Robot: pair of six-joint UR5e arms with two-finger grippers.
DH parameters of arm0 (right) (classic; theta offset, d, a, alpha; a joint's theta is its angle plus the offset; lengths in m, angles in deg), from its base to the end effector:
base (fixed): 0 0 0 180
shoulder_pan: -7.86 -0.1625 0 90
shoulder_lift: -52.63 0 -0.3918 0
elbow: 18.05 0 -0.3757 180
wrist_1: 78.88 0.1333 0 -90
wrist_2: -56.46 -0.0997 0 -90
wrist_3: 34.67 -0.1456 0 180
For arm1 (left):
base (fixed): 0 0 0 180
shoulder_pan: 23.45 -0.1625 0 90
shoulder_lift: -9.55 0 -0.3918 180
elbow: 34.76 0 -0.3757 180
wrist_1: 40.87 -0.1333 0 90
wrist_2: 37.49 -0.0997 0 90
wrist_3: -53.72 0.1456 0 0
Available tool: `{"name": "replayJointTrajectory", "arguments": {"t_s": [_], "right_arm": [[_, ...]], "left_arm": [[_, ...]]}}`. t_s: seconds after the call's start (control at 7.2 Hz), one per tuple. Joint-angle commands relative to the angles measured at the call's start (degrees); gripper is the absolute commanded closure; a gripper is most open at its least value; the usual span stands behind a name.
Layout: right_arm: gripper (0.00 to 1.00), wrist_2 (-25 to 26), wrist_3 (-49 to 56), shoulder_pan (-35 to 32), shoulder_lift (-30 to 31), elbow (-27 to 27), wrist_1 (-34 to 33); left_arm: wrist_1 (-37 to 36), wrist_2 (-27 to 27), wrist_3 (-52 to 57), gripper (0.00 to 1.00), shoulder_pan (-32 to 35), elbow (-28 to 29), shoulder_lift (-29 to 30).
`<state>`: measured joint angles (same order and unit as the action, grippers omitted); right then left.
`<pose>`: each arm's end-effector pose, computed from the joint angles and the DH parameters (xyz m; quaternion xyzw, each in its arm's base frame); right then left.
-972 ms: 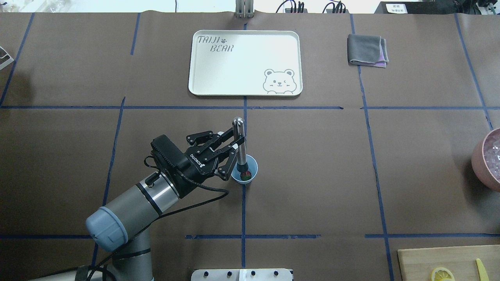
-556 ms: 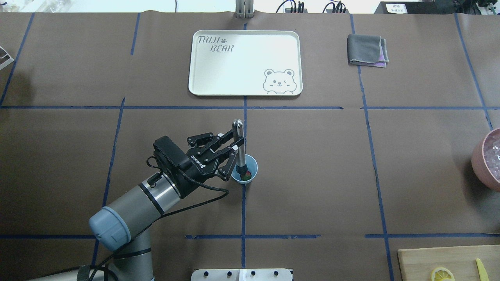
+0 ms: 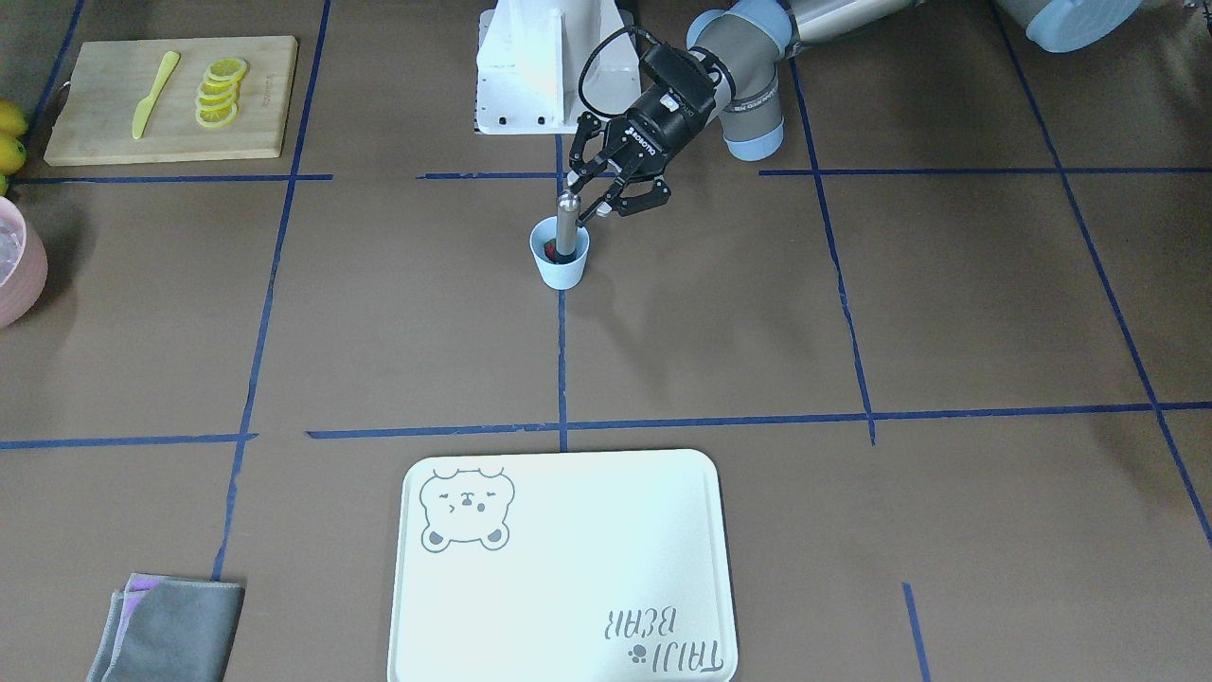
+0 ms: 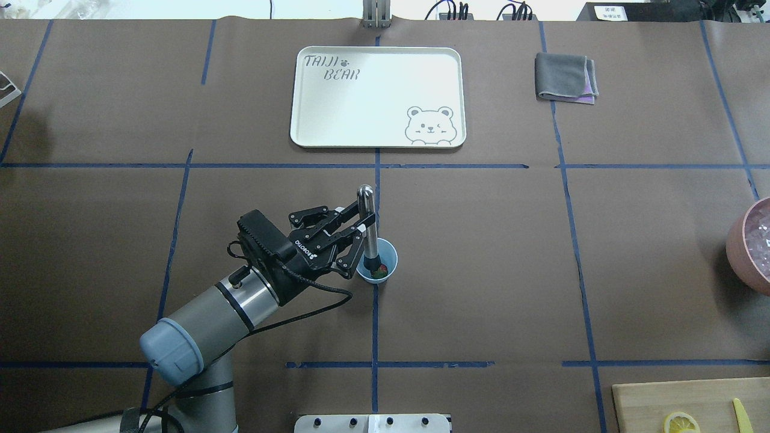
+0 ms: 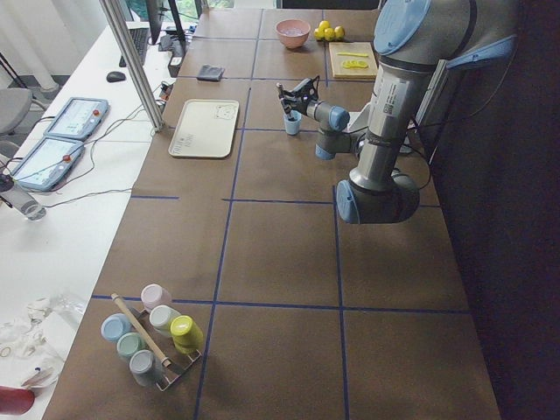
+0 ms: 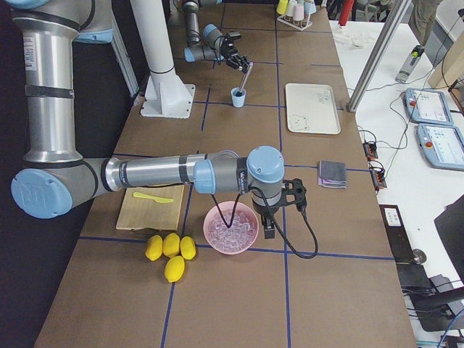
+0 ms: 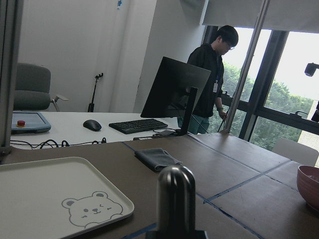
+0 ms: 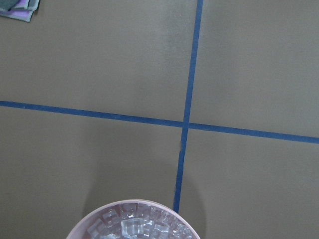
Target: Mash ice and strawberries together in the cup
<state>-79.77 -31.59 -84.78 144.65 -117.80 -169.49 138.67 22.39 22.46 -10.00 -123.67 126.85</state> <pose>0.0498 -0.4681 0.5911 0.0766 -0.3885 -0.0279 0.9178 0.5228 -0.3372 0.2002 0.5934 0.5794 -0.0054 0.5586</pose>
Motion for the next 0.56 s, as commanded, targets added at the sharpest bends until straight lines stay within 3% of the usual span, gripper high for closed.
{"name": "replayJointTrajectory", "arguments": {"t_s": [0.0, 0.42], "right_arm": [[0.01, 0.00, 0.00, 0.00, 0.00, 0.00, 0.00], [0.01, 0.00, 0.00, 0.00, 0.00, -0.09, 0.00]], "left_arm": [[-0.07, 0.15, 0.06, 1.00, 0.26, -1.87, 0.03], [-0.86, 2.24, 0.24, 1.00, 2.18, -5.39, -0.41]]}}
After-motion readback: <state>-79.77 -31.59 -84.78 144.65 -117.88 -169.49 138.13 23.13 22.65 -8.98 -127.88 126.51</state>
